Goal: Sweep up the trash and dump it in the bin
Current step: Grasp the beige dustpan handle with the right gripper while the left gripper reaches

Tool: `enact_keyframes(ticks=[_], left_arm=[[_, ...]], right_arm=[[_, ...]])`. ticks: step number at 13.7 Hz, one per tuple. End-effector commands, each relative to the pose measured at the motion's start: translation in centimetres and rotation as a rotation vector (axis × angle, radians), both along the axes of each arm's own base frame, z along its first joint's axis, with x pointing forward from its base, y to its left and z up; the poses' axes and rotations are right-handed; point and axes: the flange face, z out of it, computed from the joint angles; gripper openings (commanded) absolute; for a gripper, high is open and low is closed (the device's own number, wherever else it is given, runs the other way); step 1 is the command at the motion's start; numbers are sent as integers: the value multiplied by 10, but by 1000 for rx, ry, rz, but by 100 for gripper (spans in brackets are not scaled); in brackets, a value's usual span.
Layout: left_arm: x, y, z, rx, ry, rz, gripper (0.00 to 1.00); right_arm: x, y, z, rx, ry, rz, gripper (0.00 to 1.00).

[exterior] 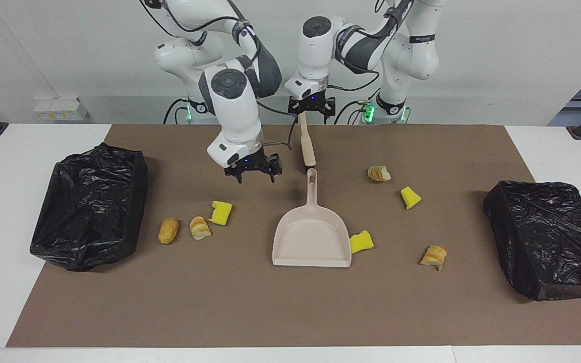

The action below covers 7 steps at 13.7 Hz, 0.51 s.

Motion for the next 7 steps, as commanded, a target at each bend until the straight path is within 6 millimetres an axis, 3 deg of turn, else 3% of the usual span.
enact_keyframes(ticks=[1,2,5,6,7], left_arm=[[-26,1,-29,-13,10,16,95],[-29,2,-32,-9,12,13,92],[-33,10,-41,11,23,15,81],[-33,10,-41,12,23,20,77],[-33,10,-42,14,24,29,64]], right_arm=[[-7,40,-16,-35,-14,4,100],[-10,50,-21,-36,-27,17,100],[-25,108,-50,-84,-46,-40,100],[-20,114,-49,-102,-72,-52,100],[-19,115,-56,-113,-72,-50,100]])
